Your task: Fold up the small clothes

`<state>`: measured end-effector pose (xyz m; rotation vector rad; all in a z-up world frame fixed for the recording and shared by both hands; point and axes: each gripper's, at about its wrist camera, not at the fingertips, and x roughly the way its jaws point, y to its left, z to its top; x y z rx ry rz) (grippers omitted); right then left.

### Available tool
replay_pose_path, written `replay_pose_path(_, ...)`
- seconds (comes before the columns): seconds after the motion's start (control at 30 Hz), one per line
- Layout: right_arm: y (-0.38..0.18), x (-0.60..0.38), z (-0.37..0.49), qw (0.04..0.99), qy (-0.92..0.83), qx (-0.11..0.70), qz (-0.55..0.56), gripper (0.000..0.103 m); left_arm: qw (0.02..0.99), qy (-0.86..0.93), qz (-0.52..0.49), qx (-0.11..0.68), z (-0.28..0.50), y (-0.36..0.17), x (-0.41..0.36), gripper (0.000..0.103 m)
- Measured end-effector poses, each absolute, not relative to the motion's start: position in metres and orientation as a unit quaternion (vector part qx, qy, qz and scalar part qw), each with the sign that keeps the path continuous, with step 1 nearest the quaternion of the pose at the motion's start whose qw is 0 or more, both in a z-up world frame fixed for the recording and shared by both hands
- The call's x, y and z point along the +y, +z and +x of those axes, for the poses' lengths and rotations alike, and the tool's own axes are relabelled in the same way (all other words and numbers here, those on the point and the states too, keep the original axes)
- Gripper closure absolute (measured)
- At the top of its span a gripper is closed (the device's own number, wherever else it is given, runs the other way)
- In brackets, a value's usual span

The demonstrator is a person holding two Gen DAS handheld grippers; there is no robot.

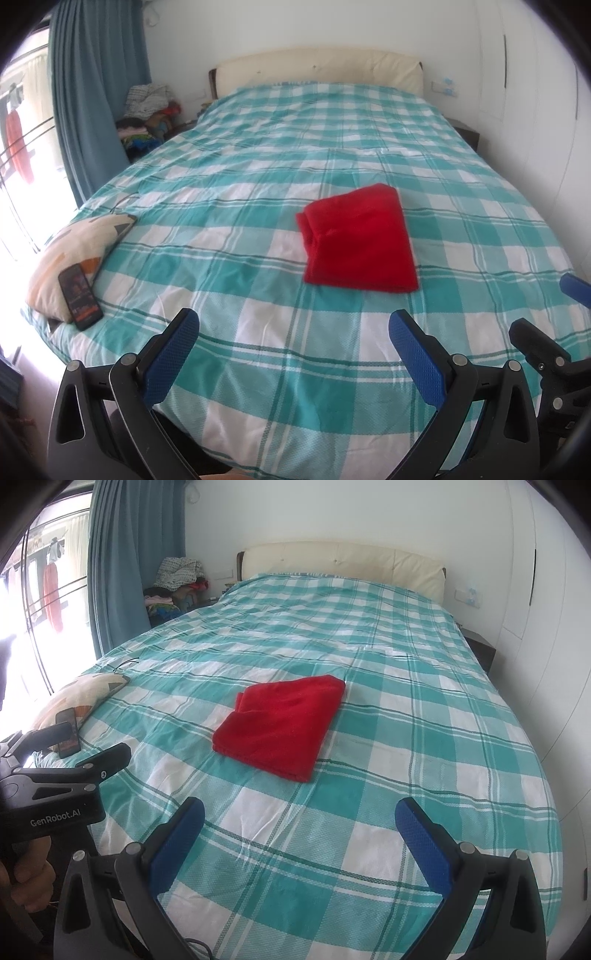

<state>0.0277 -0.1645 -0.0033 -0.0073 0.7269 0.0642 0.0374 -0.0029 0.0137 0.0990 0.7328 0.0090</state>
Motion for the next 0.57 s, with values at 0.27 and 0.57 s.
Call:
replay_pose_path(0.27,-0.0046,-0.1714,0.029,0.934,0.031,0.357,-0.003,0.001,0.931,0.01,0.046,0.362,0.0382,0.01,-0.0024,0.0)
replay_pose_path(0.57,-0.004,-0.1712,0.0284,0.934,0.032,0.356,-0.001,0.001,0.93,0.007,0.045,0.365,0.0378,0.0097,-0.0041,0.0)
